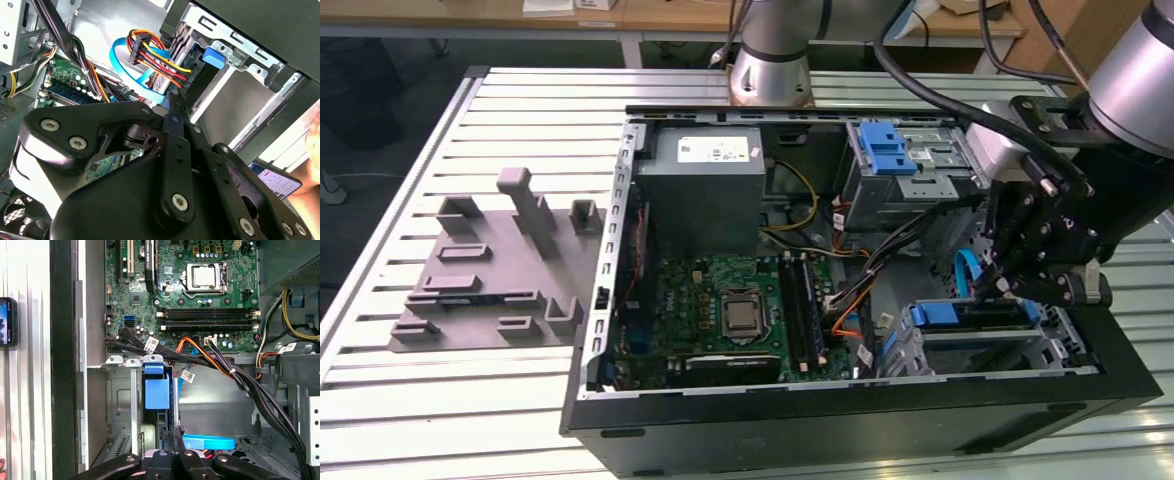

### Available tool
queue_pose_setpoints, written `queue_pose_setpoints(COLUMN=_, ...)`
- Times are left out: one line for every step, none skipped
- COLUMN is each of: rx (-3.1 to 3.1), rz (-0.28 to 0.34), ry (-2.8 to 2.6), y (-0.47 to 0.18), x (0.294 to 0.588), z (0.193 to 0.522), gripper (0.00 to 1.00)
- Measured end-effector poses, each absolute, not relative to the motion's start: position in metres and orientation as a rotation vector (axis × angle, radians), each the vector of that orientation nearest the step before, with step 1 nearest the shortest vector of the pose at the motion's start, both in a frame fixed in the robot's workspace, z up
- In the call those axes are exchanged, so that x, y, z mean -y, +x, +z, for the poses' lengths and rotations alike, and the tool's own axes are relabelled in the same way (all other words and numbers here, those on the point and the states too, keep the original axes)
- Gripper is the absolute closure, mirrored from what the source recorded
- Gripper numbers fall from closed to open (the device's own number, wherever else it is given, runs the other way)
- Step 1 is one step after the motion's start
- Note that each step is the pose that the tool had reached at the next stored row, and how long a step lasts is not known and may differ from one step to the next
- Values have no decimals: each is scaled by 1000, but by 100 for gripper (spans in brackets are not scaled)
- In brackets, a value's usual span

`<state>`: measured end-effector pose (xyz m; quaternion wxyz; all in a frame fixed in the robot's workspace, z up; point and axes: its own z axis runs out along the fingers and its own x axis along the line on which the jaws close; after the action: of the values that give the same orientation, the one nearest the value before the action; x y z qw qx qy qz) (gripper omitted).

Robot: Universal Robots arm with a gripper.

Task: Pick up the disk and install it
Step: 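Insert the second disk wire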

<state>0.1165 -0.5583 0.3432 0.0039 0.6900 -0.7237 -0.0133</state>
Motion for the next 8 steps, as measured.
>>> queue_pose_setpoints(rx=2268, rz=-42, ry=2162, y=117, x=558, z=343, gripper=89)
queue_pose_setpoints(rx=2268, rz=-42, ry=2162, y=117, x=558, z=343, gripper=89)
queue_pose_setpoints(rx=2268, rz=-42, ry=2163, y=117, x=558, z=342, gripper=89)
queue_pose_setpoints(rx=2268, rz=-42, ry=2163, y=117, x=558, z=342, gripper=89)
queue_pose_setpoints(rx=2269, rz=-43, ry=2163, y=117, x=558, z=341, gripper=89)
queue_pose_setpoints(rx=2269, rz=-45, ry=2164, y=117, x=558, z=341, gripper=89)
queue_pose_setpoints(rx=2270, rz=-47, ry=2165, y=117, x=558, z=341, gripper=89)
queue_pose_setpoints(rx=2271, rz=-48, ry=2165, y=117, x=558, z=340, gripper=89)
